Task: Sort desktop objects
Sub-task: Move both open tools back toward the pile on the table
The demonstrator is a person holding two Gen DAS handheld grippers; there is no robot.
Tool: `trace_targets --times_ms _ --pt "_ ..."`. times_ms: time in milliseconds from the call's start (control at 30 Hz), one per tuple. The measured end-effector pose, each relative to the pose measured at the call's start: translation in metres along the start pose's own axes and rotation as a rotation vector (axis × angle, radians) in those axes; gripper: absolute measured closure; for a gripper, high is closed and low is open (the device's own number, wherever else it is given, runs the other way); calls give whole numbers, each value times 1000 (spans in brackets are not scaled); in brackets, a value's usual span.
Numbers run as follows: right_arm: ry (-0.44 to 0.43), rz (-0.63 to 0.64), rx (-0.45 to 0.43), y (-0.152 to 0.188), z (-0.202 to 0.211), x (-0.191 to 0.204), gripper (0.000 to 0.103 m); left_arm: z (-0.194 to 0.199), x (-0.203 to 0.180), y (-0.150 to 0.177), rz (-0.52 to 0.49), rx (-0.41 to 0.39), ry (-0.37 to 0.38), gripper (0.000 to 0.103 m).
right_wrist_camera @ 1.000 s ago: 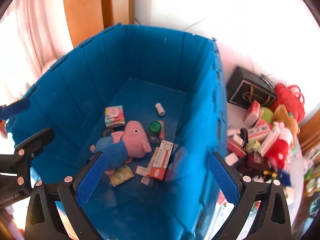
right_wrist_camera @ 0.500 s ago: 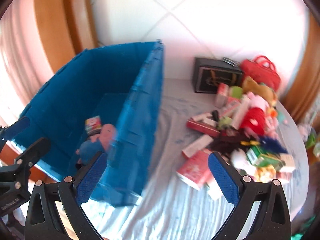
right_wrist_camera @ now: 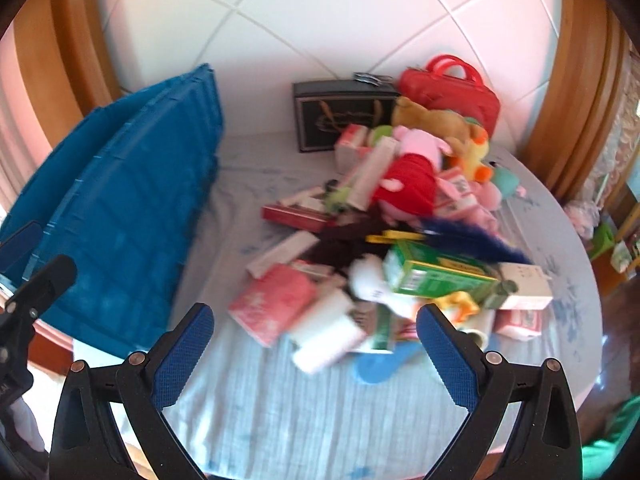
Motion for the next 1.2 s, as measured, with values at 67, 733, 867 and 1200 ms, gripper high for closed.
trace_targets --times_ms 67,733,867,1200 --pt "7 8 19 8 -8 -41 0 -15 -29 7 25 18 -3 25" --pt "106 -150 236 121 -58 -320 0 -122 -223 98 29 265 10 25" --pt "117 -187 245 134 -57 -338 0 -142 -247 103 4 271 31 25" --pt "135 -226 256 145 -76 -375 0 -200 -275 124 -34 320 32 27"
Point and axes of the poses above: each gripper's, at about its wrist camera, not at the fingertips, and z roughly against the way its jaws point, x to its left, y to its underside, the point moved 2 cm from there along -z, roughly the way its jaws point, and after that the axes turned 15 degrees about -x, right-handed, at the moved point
